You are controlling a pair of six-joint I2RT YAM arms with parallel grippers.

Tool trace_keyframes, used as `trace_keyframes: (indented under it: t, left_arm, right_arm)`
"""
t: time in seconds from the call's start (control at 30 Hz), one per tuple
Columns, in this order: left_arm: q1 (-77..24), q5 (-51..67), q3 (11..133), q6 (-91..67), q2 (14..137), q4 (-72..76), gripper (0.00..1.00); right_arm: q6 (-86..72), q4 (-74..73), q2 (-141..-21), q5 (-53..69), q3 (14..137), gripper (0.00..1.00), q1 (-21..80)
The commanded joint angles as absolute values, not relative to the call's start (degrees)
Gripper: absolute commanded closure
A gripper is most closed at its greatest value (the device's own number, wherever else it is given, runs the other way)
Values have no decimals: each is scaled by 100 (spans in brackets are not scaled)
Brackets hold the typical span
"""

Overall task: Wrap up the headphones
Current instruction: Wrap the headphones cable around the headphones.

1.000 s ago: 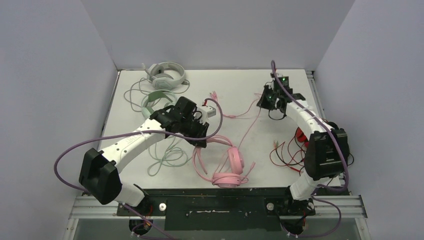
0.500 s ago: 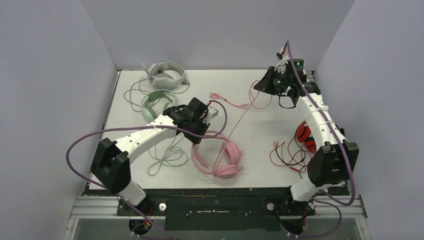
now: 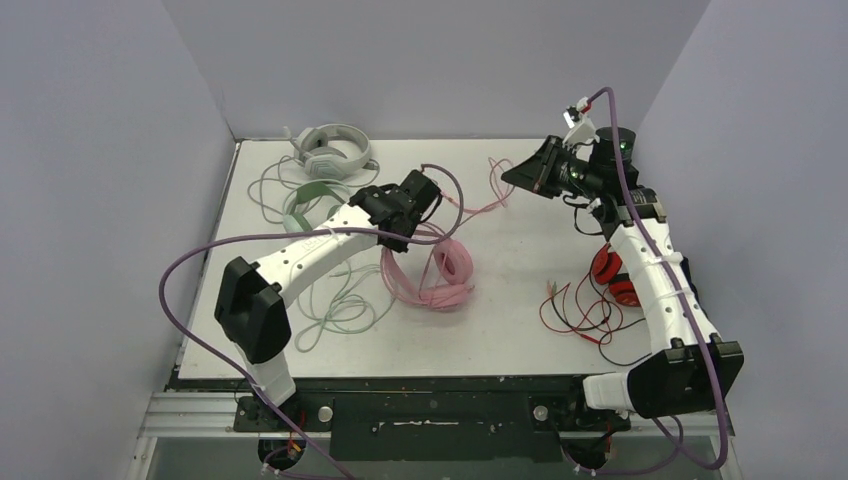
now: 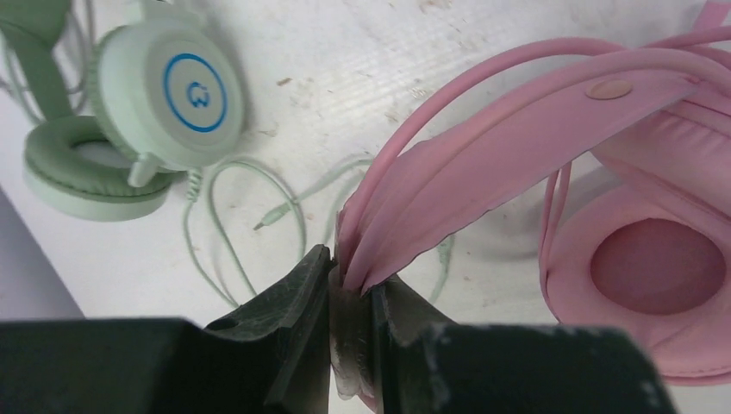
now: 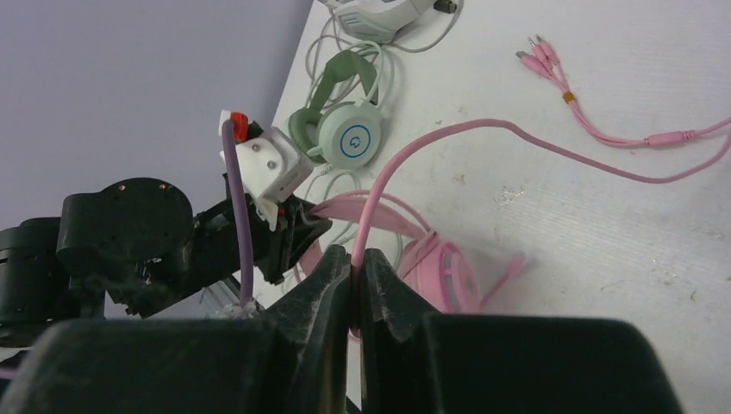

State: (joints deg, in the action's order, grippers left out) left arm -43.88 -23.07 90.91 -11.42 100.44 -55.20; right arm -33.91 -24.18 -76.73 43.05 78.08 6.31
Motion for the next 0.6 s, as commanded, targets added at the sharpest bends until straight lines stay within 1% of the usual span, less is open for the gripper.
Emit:
trace_keyframes:
  t: [0.0, 0.13, 0.27, 0.43, 0.57]
  left_arm:
    - [-4363, -3553, 9763, -1836, 9993, -5446, 100]
    - [-4362, -4520, 9793, -2334, 9766, -5012, 100]
    - [-4338, -5547, 9683, -2690, 9442, -4418, 100]
    - [-4306, -6314, 9648, -3054, 9208, -3753, 100]
    - [-4304, -6583, 9398, -3568, 8990, -3245, 100]
  right_arm:
    - [-3572, -2199, -7267, 4684, 7831, 100, 610]
    - [-3494, -2436, -6941, 4618, 7565, 100, 611]
    - [-3848, -2145, -6611, 4770, 6882, 99, 659]
    - [-4149, -1895, -6287, 4751, 6206, 99, 876]
    - [-4363, -1757, -6083, 4485, 5661, 98, 1354]
